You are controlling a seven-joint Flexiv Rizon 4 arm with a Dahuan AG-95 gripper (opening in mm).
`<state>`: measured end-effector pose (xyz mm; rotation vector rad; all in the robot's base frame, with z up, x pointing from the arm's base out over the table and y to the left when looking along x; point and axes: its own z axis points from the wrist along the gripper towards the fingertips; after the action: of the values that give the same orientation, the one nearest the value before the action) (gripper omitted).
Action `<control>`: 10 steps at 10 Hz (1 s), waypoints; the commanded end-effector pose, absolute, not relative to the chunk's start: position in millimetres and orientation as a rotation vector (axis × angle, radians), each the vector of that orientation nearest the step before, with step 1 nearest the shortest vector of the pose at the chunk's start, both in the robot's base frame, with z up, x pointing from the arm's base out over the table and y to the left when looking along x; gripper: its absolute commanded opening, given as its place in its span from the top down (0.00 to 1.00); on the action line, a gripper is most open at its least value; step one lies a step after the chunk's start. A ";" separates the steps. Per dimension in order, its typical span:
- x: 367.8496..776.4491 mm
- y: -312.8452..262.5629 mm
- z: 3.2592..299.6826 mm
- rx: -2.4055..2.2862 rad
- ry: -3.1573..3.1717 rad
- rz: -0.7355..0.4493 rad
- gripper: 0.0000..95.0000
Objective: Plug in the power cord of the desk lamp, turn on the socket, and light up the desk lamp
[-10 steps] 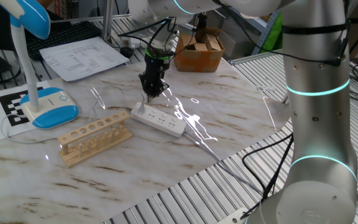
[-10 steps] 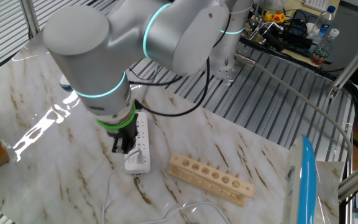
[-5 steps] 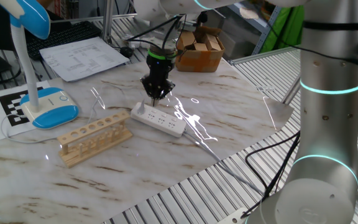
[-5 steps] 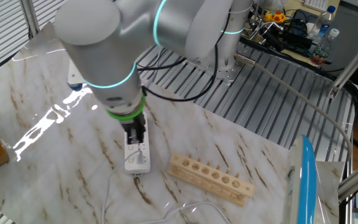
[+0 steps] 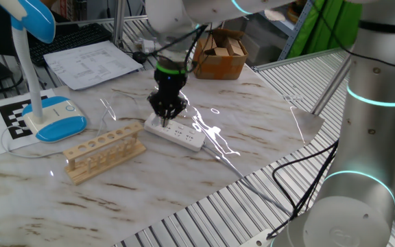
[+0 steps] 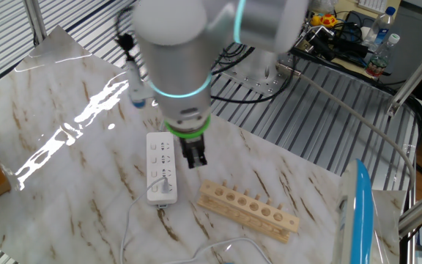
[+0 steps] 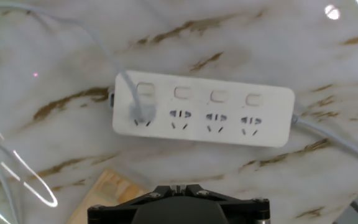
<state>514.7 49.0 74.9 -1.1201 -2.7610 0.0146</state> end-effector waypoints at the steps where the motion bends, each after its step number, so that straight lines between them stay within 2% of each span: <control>1: 517.8 55.7 64.3 -1.093 -2.797 0.008 1.00; 10: 539.7 48.5 27.2 -0.991 -2.918 -0.011 1.00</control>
<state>540.7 47.6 27.1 -0.9907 -2.9196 -0.0111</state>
